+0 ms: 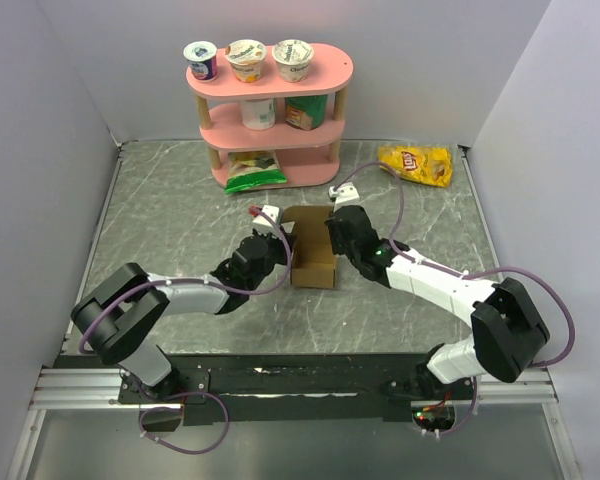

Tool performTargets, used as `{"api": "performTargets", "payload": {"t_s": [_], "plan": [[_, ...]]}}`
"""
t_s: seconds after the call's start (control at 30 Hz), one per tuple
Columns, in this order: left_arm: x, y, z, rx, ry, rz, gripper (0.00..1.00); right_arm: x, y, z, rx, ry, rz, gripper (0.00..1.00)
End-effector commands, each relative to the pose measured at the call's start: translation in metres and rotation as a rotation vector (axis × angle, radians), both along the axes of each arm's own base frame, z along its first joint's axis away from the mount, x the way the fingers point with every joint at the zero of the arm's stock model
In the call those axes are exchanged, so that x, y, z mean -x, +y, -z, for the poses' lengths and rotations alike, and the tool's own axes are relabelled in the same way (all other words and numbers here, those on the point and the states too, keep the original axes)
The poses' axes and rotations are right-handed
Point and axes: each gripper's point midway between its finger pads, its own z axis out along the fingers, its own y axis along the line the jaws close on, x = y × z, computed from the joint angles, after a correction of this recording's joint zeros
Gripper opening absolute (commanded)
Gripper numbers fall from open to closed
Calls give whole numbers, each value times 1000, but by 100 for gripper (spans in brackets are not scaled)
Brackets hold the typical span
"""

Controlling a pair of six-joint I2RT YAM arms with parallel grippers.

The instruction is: Fold the paper box

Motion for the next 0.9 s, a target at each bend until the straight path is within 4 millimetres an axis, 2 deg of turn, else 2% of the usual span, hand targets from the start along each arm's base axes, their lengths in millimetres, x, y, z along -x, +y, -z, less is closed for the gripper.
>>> {"api": "performTargets", "payload": {"t_s": [0.0,0.17,0.37,0.57,0.87], "plan": [[30,-31,14,23,73,109,1,4,12,-8,-75,5,81,3],[46,-32,20,-7,30,104,1,8,7,-15,-124,-11,163,3],[63,-33,29,-77,-30,53,1,17,12,-18,-170,-14,206,3],[72,-43,37,-95,-7,44,1,34,18,-8,-167,1,242,1],[76,-56,40,-19,78,49,1,65,13,23,-114,-10,300,1]]}}
